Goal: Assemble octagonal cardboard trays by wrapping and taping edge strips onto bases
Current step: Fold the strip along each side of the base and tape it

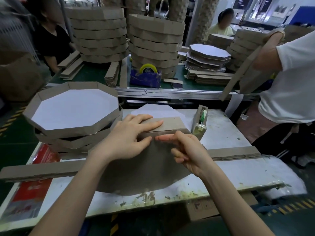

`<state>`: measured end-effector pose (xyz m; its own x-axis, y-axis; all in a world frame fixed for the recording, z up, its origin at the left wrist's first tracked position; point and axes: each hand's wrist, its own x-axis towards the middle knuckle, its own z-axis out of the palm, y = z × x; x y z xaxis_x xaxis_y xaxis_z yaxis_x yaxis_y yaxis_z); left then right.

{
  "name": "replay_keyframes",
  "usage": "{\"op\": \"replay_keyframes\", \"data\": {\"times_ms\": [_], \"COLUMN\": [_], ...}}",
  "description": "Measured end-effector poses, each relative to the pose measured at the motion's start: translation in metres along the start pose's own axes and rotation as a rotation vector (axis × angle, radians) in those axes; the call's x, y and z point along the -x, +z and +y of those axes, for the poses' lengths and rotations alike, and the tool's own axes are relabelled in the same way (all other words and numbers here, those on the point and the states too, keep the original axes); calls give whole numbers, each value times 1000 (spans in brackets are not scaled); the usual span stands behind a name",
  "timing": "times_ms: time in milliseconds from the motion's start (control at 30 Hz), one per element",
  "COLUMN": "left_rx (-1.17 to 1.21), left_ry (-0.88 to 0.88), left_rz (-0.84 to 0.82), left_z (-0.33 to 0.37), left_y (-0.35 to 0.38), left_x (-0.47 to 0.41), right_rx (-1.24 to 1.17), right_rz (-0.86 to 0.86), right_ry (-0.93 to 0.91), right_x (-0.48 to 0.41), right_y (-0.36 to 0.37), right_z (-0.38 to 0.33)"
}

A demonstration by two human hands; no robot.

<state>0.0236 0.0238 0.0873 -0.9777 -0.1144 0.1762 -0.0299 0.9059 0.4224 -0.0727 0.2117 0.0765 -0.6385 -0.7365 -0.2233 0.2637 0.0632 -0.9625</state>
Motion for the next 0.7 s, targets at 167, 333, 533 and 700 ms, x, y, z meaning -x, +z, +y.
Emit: {"op": "replay_keyframes", "data": {"times_ms": [167, 333, 533, 700], "left_rx": [95, 107, 62, 69], "left_ry": [-73, -118, -107, -112], "left_rz": [130, 313, 256, 277], "left_z": [11, 18, 16, 14], "left_y": [5, 11, 12, 14], "left_x": [-2, -12, -25, -29], "right_rx": [50, 71, 104, 78], "right_rz": [6, 41, 42, 39], "right_ry": [-21, -48, -81, -105], "right_x": [0, -3, -6, -8], "right_y": [-3, 0, -1, -5], "right_z": [4, 6, 4, -6]}}
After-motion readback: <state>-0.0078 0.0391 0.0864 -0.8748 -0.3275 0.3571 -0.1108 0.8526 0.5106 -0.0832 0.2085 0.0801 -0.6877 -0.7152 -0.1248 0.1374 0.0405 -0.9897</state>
